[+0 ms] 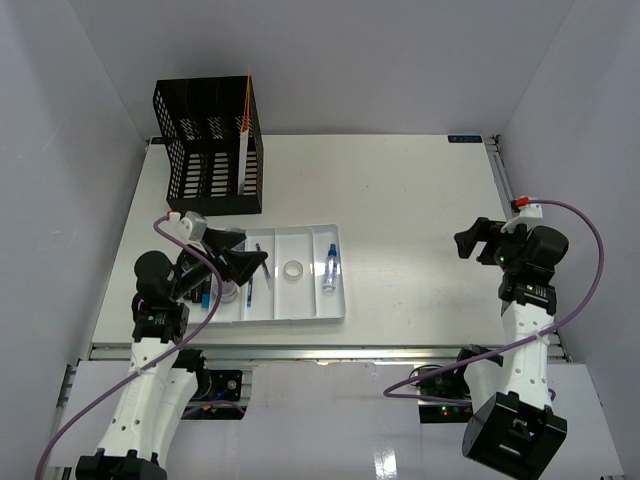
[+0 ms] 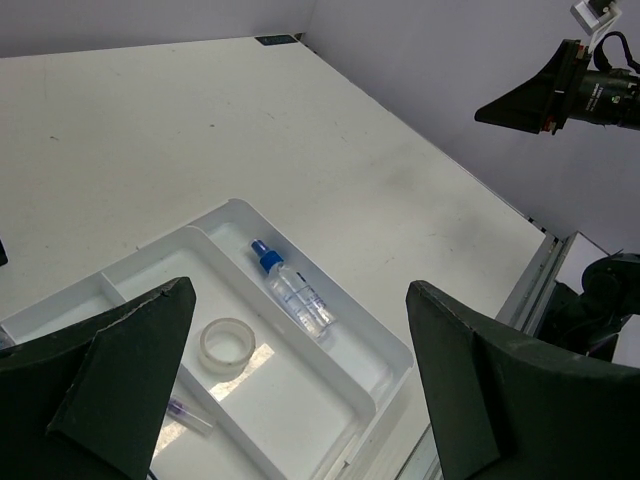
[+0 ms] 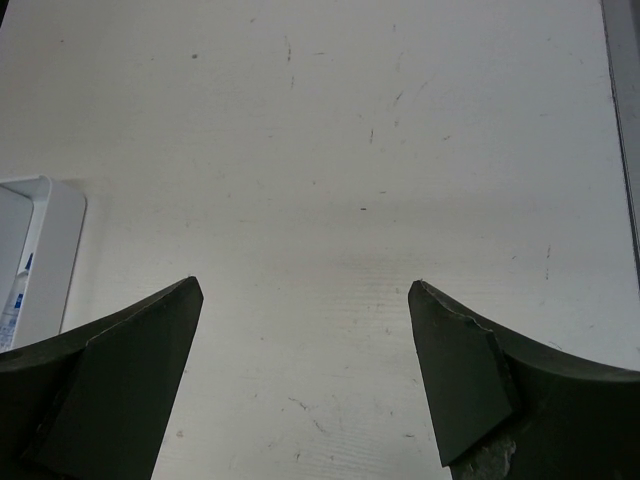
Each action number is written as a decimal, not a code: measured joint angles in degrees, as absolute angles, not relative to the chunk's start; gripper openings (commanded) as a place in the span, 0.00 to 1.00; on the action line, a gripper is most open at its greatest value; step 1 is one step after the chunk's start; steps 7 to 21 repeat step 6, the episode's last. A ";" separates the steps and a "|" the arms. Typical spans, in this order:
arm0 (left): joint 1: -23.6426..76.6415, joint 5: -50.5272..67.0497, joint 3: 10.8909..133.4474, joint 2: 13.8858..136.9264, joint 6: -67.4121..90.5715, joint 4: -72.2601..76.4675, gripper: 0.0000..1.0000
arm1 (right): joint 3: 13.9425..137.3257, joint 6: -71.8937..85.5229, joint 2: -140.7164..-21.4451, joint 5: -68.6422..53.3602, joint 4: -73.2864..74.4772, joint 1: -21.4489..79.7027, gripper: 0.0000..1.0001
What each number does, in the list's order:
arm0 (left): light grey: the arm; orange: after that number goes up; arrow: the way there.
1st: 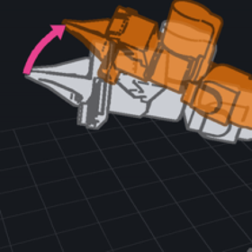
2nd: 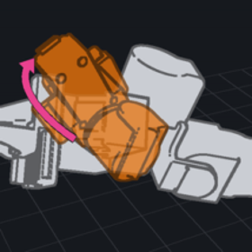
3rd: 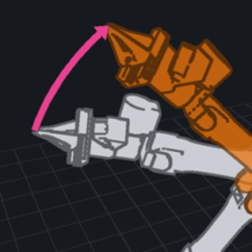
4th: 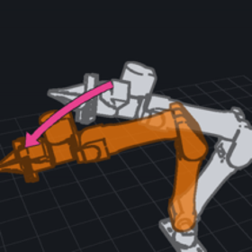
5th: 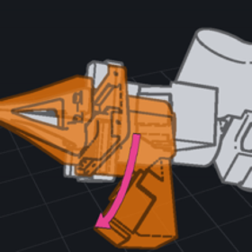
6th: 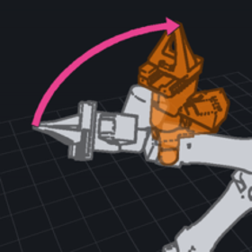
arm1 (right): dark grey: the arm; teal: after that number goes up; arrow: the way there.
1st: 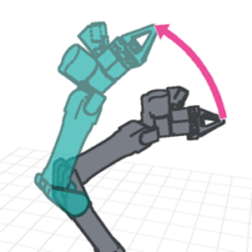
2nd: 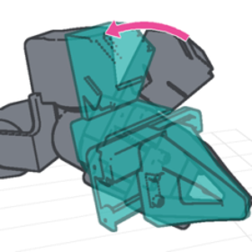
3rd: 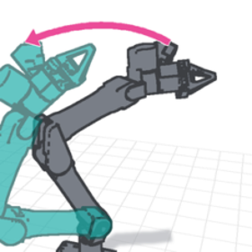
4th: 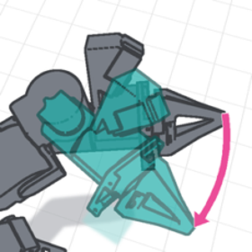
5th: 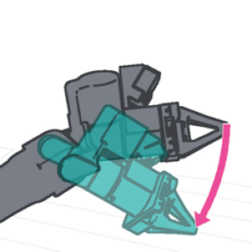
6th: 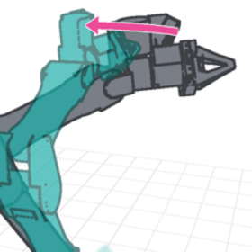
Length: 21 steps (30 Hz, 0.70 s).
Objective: Organize the desk
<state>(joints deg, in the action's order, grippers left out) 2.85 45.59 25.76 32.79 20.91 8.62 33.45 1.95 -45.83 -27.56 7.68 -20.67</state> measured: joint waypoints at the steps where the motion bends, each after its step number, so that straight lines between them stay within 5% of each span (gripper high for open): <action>1: 2.85 45.68 25.76 32.59 20.89 8.60 0.98 | 33.45 1.96 -45.86 -27.29 7.70 -20.67 0.90; 21: 2.85 45.71 25.76 31.40 20.78 8.60 0.98 | 33.45 1.82 -45.85 -26.02 7.70 -20.86 0.90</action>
